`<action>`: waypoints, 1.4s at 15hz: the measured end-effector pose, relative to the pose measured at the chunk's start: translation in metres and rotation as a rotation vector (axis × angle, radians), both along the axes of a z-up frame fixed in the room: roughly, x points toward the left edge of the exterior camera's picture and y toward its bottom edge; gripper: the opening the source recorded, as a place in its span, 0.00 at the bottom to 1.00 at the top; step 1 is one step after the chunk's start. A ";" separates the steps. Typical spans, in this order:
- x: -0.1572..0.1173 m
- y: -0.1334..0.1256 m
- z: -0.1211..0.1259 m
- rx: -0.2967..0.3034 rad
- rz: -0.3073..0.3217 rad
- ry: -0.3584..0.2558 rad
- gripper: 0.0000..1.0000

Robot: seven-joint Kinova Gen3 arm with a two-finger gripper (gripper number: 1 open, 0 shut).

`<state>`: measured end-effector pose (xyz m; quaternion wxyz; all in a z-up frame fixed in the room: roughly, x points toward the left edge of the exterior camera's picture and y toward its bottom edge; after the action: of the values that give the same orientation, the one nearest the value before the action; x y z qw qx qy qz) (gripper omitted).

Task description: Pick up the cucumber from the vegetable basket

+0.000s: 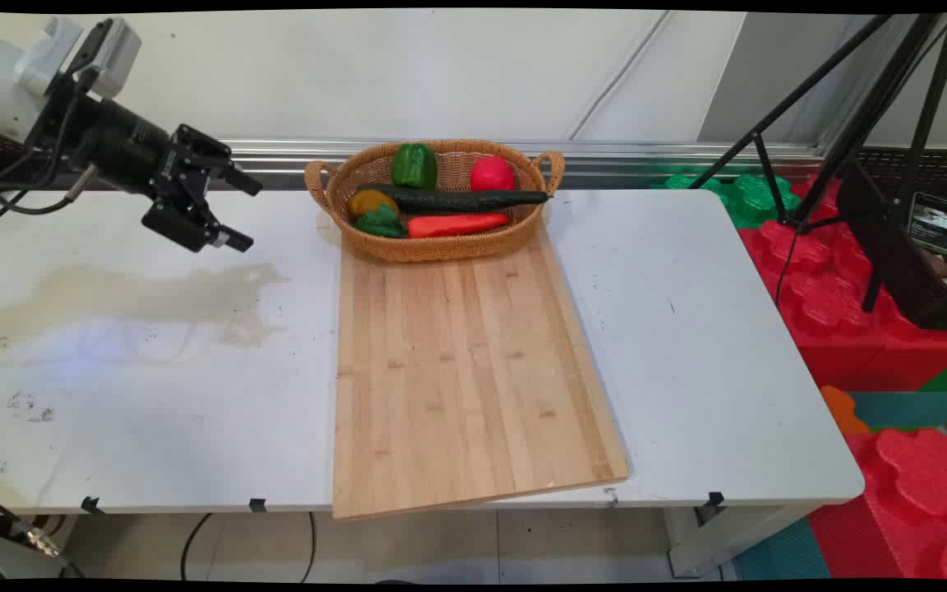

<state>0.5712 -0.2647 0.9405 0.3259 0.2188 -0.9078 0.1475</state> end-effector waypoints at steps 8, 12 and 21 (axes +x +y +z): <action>-0.011 -0.030 0.013 -0.072 0.026 0.007 1.00; -0.026 -0.058 0.016 -0.118 0.039 -0.007 1.00; -0.063 -0.118 -0.006 -0.139 0.056 -0.048 1.00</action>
<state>0.5085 -0.3827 0.9340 0.3140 0.2174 -0.8965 0.2245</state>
